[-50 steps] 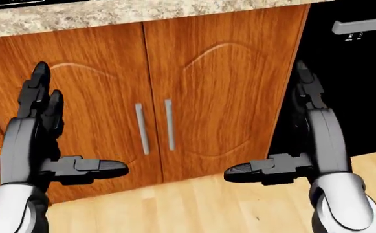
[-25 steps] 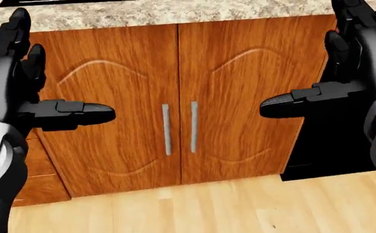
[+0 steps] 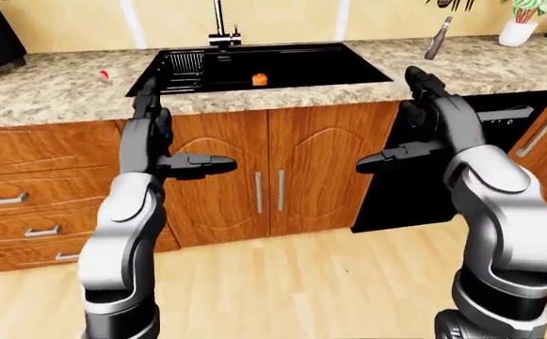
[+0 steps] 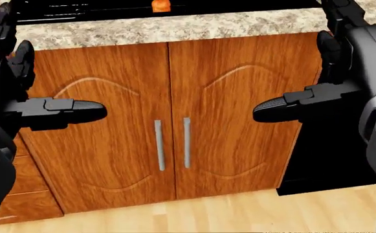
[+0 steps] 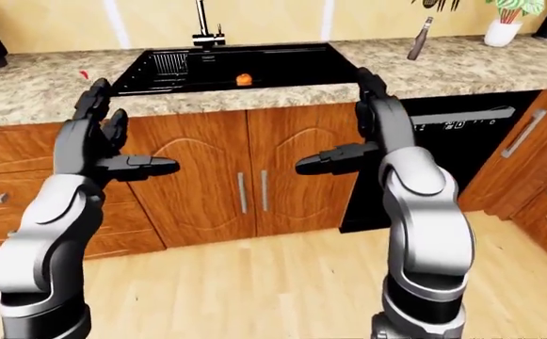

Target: Turn the sink spout to the right.

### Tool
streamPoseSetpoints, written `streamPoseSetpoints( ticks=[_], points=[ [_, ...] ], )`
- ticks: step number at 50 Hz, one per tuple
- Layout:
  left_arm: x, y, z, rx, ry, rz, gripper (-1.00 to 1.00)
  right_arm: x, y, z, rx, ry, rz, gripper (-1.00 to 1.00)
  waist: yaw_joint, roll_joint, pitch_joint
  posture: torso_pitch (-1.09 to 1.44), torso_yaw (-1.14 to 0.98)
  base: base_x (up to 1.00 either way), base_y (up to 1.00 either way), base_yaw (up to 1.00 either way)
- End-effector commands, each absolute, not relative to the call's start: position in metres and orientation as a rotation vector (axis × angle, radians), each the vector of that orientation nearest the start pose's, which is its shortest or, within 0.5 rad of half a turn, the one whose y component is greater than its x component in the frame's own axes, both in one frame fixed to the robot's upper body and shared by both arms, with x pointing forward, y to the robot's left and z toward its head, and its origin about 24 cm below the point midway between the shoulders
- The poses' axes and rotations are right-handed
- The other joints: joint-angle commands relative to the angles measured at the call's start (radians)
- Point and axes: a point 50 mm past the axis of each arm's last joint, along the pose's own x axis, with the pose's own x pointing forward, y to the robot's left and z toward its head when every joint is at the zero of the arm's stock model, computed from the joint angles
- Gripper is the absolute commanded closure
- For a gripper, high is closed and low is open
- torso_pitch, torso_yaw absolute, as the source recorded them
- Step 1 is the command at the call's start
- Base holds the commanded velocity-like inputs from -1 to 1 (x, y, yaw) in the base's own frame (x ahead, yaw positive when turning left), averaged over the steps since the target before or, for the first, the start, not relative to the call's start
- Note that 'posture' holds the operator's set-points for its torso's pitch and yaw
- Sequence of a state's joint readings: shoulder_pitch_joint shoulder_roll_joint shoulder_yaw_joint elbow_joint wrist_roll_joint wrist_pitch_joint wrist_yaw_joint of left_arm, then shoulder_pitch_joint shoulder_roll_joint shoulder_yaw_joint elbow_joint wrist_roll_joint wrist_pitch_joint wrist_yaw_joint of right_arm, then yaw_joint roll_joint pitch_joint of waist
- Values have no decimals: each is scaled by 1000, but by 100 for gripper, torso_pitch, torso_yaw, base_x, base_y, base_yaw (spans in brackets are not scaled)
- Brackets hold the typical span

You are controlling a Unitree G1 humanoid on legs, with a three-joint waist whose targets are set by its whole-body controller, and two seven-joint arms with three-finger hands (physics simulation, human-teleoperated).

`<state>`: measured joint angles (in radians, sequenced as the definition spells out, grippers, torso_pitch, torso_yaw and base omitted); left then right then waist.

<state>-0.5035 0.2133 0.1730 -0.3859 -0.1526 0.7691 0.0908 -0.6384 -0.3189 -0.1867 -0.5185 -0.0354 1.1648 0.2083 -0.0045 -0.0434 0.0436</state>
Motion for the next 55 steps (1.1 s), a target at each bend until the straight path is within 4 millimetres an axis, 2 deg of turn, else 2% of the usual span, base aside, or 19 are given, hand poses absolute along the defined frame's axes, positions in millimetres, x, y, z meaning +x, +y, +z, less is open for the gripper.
streamPoseSetpoints(
  ticks=[1,6,10,11,13,19,23,29,30,33,36,37,41,42,47,50,51,52,55],
  points=[
    [297,187,223,44,-231,116,-100,288,-186,252,-229,-97,19,-100,8,0,-21,0,0,29,0,0],
    [297,188,224,42,-233,118,-100,287,-186,252,-230,-99,18,-100,3,43,-8,0,0,28,0,0],
    [296,189,226,41,-235,120,-100,287,-186,252,-229,-98,19,-100,-8,142,-38,0,0,28,0,0],
    [296,189,225,40,-234,120,-100,288,-186,252,-229,-98,19,-100,5,95,-19,0,0,28,0,0],
    [296,190,226,39,-235,121,-100,288,-186,252,-230,-95,19,-100,5,116,-16,0,0,28,0,0],
    [296,191,226,36,-234,124,-100,288,-186,252,-230,-96,19,-100,21,58,-8,0,0,35,0,0],
    [296,191,227,35,-235,124,-100,287,-185,254,-231,-98,20,-100,29,-31,-27,0,0,44,0,0],
    [296,191,228,35,-235,124,-100,287,-185,256,-234,-104,23,-100,9,-1,-18,0,0,44,0,0],
    [296,191,228,35,-235,124,-100,285,-184,258,-241,-116,24,-100,6,6,9,0,0,0,0,0],
    [296,191,228,35,-235,123,-100,286,-184,258,-253,-116,18,-100,4,17,-5,0,0,0,0,0],
    [295,192,228,33,-236,124,-100,286,-183,257,-254,-118,23,-100,1,77,-29,0,0,0,0,0],
    [296,192,228,32,-235,125,-100,285,-184,257,-253,-120,21,-100,1,50,-13,0,0,0,0,0],
    [295,192,228,32,-236,125,-100,284,-183,255,-257,-114,24,-100,3,69,-18,0,0,0,0,0],
    [295,192,228,33,-236,125,-100,284,-183,255,-254,-115,27,-100,6,82,-40,0,0,0,12,0],
    [294,193,230,29,-239,128,-100,283,-183,255,-242,-116,42,-100,35,47,-30,0,0,0,0,92],
    [294,194,230,28,-238,130,-100,284,-183,258,-250,-123,28,-100,2,-25,-3,0,0,0,0,67],
    [294,194,230,28,-238,130,-100,284,-183,259,-233,-125,26,-100,-12,-46,-16,0,0,0,0,0],
    [294,195,230,27,-238,131,-100,284,-183,259,-238,-125,24,-100,-9,-11,-4,0,0,0,0,0],
    [293,195,231,25,-239,132,-100,284,-182,258,-244,-120,24,-100,8,-7,-22,0,0,0,0,0]
  ],
)
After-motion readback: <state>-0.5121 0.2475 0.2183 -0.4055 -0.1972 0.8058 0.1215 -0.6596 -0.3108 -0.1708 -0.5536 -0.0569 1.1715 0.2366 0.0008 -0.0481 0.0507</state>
